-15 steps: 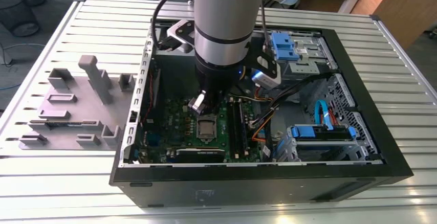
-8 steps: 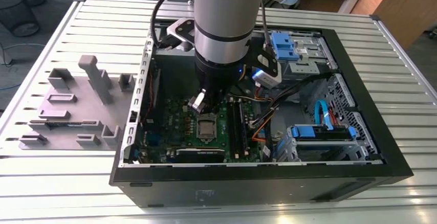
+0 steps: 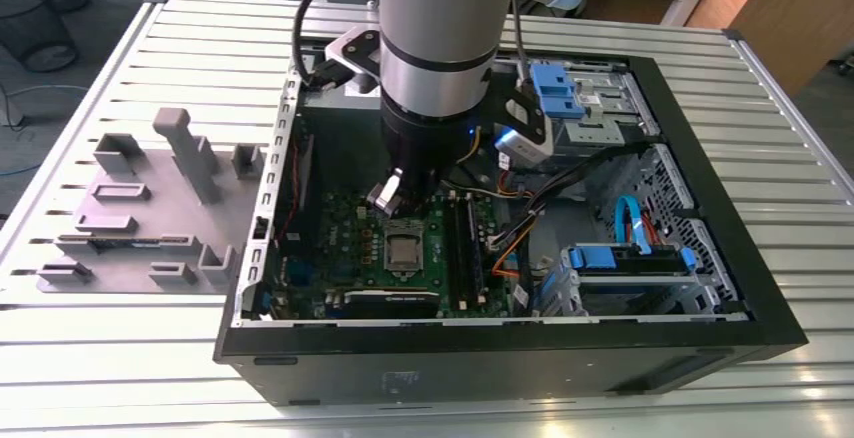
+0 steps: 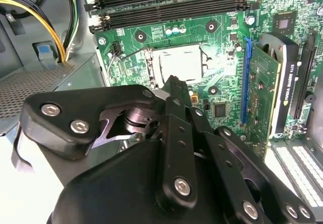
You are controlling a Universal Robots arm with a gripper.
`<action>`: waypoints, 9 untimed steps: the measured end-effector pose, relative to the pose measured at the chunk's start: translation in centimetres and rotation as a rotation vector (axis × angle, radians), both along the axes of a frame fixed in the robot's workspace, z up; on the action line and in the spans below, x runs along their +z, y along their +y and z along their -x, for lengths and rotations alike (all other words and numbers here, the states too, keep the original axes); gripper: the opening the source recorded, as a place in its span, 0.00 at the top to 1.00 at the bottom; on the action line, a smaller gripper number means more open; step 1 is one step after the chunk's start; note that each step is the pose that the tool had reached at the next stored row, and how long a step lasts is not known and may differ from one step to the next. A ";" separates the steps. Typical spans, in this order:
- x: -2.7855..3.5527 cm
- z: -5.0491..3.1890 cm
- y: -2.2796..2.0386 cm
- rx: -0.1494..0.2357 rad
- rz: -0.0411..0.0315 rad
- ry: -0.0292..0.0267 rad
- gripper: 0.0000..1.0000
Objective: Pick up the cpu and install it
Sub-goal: 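Install the first cpu locking lever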
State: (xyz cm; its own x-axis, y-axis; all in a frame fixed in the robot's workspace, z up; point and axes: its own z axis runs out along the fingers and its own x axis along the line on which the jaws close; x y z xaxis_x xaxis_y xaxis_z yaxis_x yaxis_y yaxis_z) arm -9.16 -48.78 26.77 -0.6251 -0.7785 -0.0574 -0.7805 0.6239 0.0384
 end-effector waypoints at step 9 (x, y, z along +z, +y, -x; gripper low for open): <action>0.02 -0.01 0.01 0.000 0.0002 0.0001 0.89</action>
